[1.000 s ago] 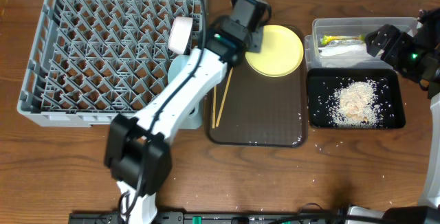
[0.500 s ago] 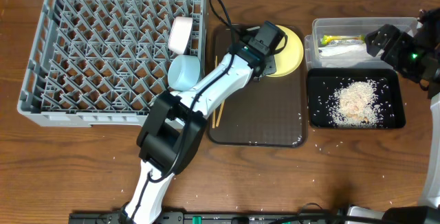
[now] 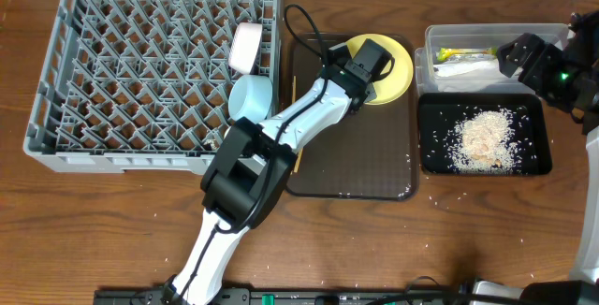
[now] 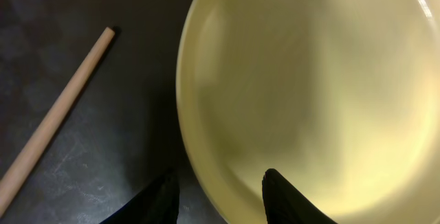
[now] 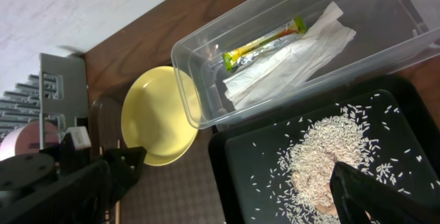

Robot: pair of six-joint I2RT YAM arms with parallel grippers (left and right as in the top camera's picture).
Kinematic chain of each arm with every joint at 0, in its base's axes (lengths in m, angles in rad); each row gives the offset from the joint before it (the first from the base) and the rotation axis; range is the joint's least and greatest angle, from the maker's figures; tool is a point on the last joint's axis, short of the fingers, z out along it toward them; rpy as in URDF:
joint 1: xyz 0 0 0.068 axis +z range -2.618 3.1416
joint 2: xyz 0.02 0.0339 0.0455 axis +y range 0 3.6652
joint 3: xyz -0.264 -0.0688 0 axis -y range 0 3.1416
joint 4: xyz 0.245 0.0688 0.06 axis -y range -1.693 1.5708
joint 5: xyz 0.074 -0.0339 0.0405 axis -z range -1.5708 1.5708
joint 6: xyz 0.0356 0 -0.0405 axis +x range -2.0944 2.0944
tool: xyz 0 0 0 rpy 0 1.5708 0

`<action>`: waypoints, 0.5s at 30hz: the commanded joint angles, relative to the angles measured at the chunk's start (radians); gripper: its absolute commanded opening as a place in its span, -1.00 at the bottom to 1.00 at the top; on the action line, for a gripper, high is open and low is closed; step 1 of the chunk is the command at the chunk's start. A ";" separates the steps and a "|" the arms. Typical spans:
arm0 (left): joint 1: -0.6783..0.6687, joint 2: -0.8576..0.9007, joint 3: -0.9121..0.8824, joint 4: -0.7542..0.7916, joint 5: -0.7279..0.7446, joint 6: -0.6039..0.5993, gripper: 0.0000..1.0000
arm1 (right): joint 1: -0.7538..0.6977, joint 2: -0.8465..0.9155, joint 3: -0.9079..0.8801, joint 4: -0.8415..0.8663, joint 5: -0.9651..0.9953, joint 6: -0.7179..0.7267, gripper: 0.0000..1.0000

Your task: Sort waste into correct bins and load items into the dishwasher

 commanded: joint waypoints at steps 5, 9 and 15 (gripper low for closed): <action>-0.001 0.029 -0.007 -0.017 -0.027 -0.012 -0.21 | -0.002 -0.005 0.017 -0.001 -0.007 0.006 0.98; 0.000 0.029 -0.007 -0.091 -0.026 -0.013 -0.28 | -0.002 -0.005 0.017 -0.001 -0.007 0.006 0.98; 0.000 0.029 -0.007 -0.233 -0.026 -0.013 -0.29 | -0.002 -0.005 0.017 -0.001 -0.007 0.006 0.99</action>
